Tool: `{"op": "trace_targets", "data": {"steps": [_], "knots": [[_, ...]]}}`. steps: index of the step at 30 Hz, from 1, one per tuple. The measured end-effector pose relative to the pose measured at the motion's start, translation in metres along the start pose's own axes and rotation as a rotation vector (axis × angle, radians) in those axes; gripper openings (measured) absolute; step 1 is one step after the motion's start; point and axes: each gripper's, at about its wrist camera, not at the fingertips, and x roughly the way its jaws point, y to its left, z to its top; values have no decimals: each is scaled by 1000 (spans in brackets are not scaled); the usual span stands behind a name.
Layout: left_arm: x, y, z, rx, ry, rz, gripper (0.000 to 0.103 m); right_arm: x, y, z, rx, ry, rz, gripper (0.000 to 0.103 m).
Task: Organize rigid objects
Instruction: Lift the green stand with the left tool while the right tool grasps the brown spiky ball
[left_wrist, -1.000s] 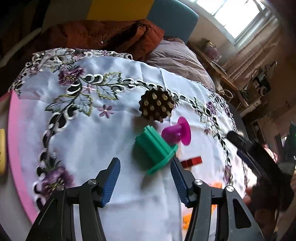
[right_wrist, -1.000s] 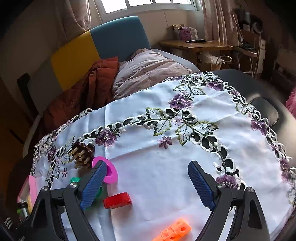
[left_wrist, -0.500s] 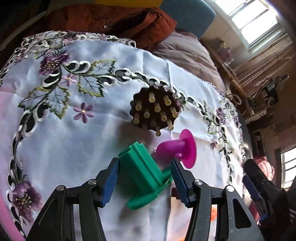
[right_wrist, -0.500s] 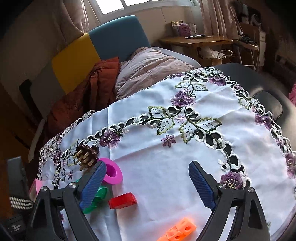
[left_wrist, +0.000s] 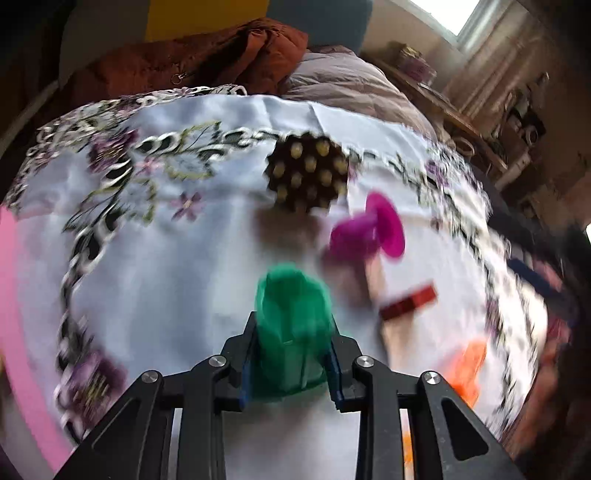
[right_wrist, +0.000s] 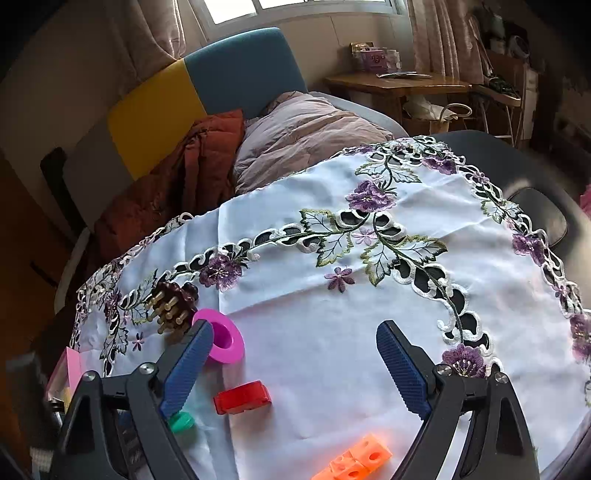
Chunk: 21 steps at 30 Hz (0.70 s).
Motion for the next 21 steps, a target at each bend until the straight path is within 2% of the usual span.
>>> {"op": "trace_targets", "data": {"steps": [3, 10, 15, 21], "knots": [[-15, 2, -27, 59, -23, 35, 30, 1, 0, -1, -2, 6, 1, 90], [-39, 11, -79, 107, -108, 33, 30, 3, 5, -4, -32, 14, 1, 87], [-38, 11, -90, 129, -165, 32, 30, 4, 10, -7, -55, 17, 6, 85], [-36, 12, -91, 117, -185, 21, 30, 8, 15, -10, -71, 37, 47, 85]]}}
